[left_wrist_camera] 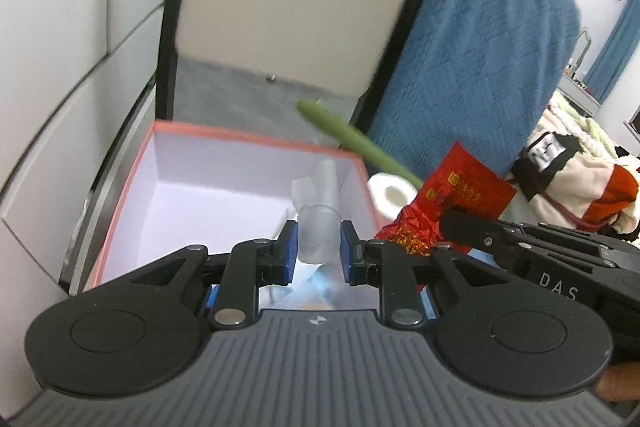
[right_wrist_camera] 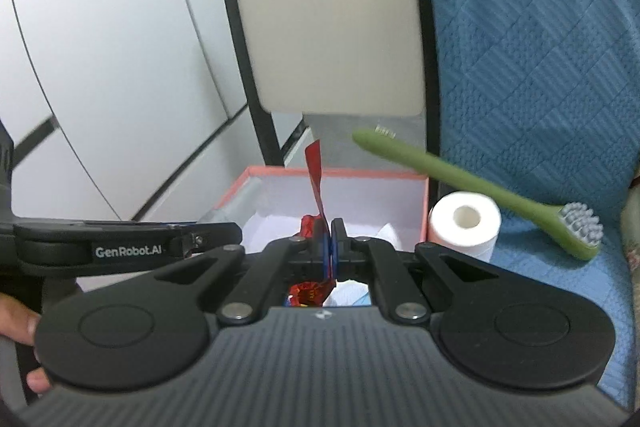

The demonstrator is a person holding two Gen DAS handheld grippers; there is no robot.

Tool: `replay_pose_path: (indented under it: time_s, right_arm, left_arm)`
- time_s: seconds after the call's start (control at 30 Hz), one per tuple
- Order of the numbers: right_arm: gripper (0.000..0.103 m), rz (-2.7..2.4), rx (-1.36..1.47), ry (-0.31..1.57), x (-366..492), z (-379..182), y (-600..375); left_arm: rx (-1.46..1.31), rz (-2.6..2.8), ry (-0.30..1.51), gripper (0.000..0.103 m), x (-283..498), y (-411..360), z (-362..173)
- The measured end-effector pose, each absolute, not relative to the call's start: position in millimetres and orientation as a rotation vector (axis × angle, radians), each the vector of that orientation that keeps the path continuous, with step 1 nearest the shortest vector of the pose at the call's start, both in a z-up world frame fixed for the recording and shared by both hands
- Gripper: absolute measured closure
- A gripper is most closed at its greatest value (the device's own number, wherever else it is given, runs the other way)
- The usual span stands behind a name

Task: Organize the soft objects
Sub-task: 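Carry the clear piece with the left tool while the right tool carries the candy packet over the pink box, then open both tools to drop the clear piece and candy packet into the pink box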

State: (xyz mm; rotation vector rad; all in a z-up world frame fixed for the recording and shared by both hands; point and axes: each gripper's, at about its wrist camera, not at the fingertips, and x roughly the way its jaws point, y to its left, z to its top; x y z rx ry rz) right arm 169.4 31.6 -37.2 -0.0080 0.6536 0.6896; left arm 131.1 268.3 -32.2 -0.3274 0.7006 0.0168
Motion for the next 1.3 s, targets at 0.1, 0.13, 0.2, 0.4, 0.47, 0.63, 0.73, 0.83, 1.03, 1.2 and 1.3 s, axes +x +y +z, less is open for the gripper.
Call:
replay_pose_path:
  time_s: [0.1,0.13,0.2,0.4,0.47,0.63,0.73,0.83,1.03,1.2,1.3]
  right_arm:
    - [0.098,0.683,-0.022,0.697,174,-57,42]
    - [0.098,0.679,-0.024,0.713,176,-63,43]
    - [0.098,0.668,-0.032,0.747,180,-78,47]
    - [0.097,0.666,-0.07,0.835,187,-116,58]
    - [0.097,0.658,-0.076,0.853,188,-125,59]
    - [0.095,0.647,-0.068,0.872,191,-132,58]
    - [0.088,0.65,-0.06,0.879,194,-129,55]
    - [0.05,0.654,-0.049,0.854,190,-119,50]
    - [0.043,0.672,-0.02,0.776,180,-91,36]
    - [0.044,0.7,0.0,0.705,165,-61,20]
    - [0.043,0.722,0.012,0.664,154,-45,9]
  left_arm:
    - [-0.346,0.02,0.739,0.078,133,281,-52]
    - [-0.35,0.024,0.754,0.078,135,284,-60]
    - [-0.357,0.031,0.786,0.078,136,289,-74]
    - [-0.375,0.059,0.871,0.078,137,305,-114]
    - [-0.384,0.071,0.892,0.077,137,309,-125]
    - [-0.401,0.106,0.914,0.07,135,314,-140]
    - [-0.412,0.138,0.912,0.059,135,316,-140]
    - [-0.426,0.143,0.898,0.054,132,316,-133]
    - [-0.394,0.156,0.839,0.054,121,307,-99]
    - [-0.366,0.154,0.78,0.054,104,292,-67]
    - [-0.352,0.153,0.745,0.054,92,280,-47]
